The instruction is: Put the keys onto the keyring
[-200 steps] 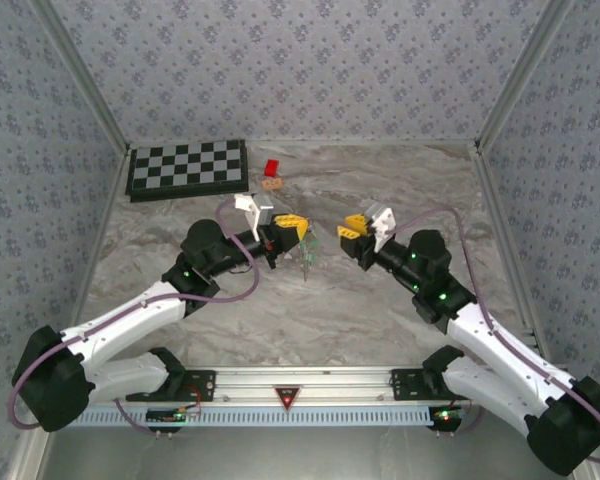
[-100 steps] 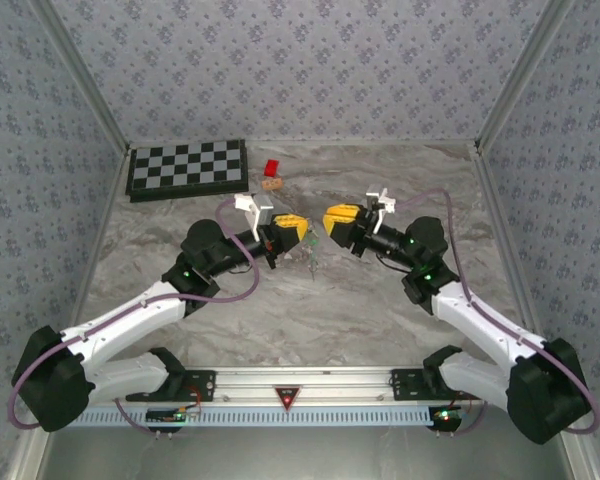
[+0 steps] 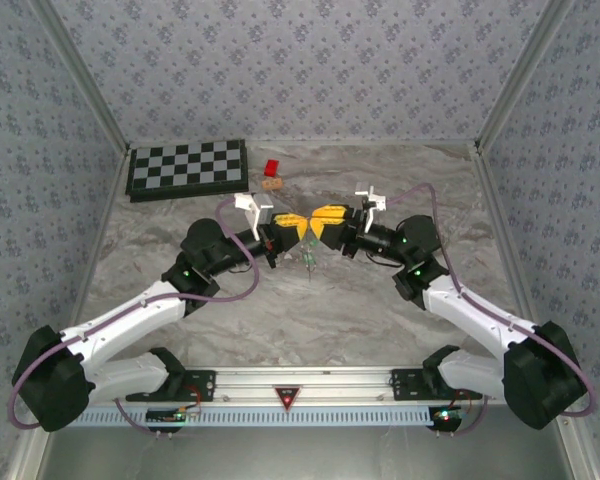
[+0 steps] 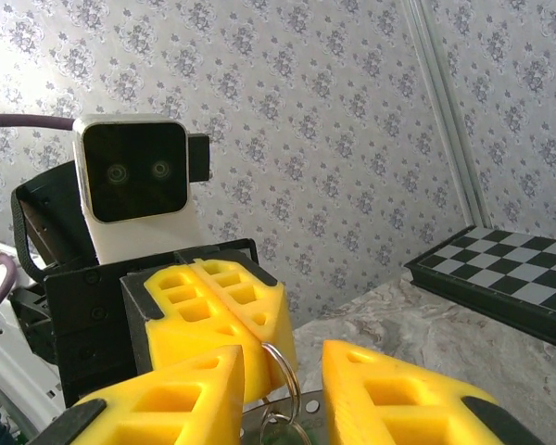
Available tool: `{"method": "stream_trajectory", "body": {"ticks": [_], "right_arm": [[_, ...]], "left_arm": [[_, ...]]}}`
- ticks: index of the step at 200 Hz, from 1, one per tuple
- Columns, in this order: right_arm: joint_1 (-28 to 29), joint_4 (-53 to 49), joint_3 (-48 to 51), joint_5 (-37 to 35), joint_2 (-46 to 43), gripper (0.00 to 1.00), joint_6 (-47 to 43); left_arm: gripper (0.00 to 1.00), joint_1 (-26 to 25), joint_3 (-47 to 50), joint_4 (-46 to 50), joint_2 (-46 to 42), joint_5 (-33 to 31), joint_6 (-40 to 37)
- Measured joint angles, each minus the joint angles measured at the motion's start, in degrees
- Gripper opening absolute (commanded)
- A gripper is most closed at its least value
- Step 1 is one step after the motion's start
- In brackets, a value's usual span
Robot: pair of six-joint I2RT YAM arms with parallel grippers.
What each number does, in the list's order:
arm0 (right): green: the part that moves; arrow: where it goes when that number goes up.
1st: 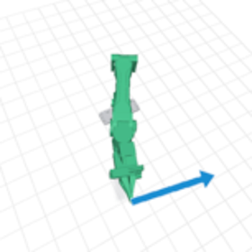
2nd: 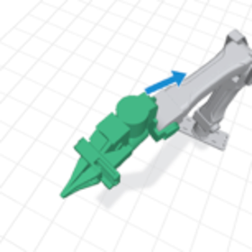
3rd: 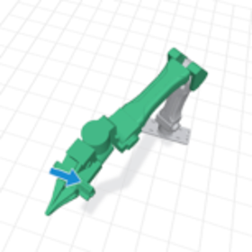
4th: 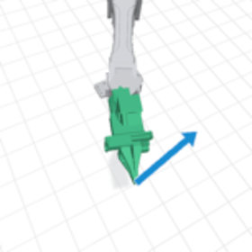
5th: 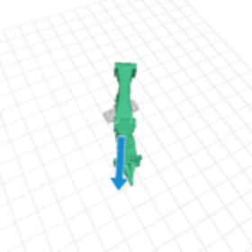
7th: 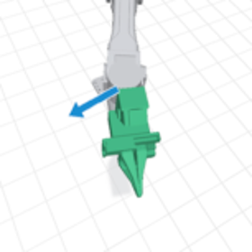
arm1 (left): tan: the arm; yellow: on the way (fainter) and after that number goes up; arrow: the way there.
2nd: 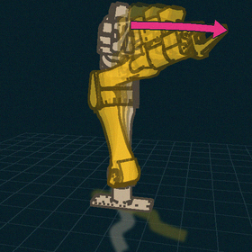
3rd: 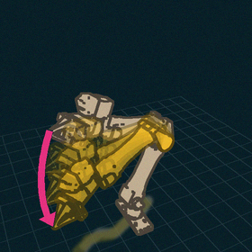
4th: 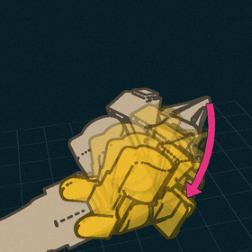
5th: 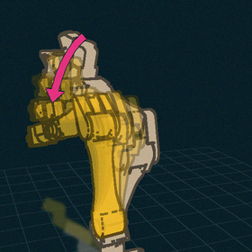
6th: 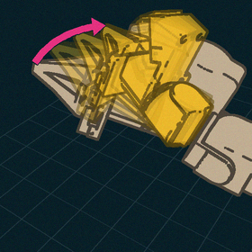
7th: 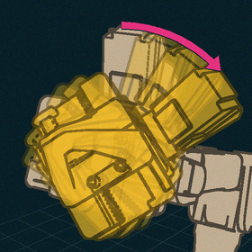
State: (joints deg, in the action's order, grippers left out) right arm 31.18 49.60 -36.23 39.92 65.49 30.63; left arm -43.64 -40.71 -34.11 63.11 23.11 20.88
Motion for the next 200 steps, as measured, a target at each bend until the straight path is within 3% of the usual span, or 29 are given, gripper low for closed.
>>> {"method": "stream_trajectory", "body": {"ticks": [22, 62, 133, 172, 200], "right_arm": [[0.0, -0.1, 0.0, -0.1, 0.4, 0.33, 0.0], [0.0, -0.1, 0.0, -0.2, 1.2, 0.33, -0.2], [0.0, 0.5, 0.0, 1.2, 2.5, 0.24, 0.1], [-0.1, 1.7, 0.0, 2.4, 3.0, 0.0, 0.5], [-0.4, 2.5, 0.0, 2.8, 3.1, 0.0, 1.1]], "left_arm": [[0.0, 0.0, -0.1, 0.0, 0.0, 0.0, 0.0], [0.0, 0.0, -0.1, 0.0, 0.0, 0.0, 0.0], [0.0, 0.1, -0.1, 1.4, 0.0, -0.5, 0.0], [0.0, 0.1, -0.1, 1.6, 0.0, -0.7, 0.0], [0.0, 0.2, -0.7, 2.1, 0.0, -0.9, 0.0]]}}
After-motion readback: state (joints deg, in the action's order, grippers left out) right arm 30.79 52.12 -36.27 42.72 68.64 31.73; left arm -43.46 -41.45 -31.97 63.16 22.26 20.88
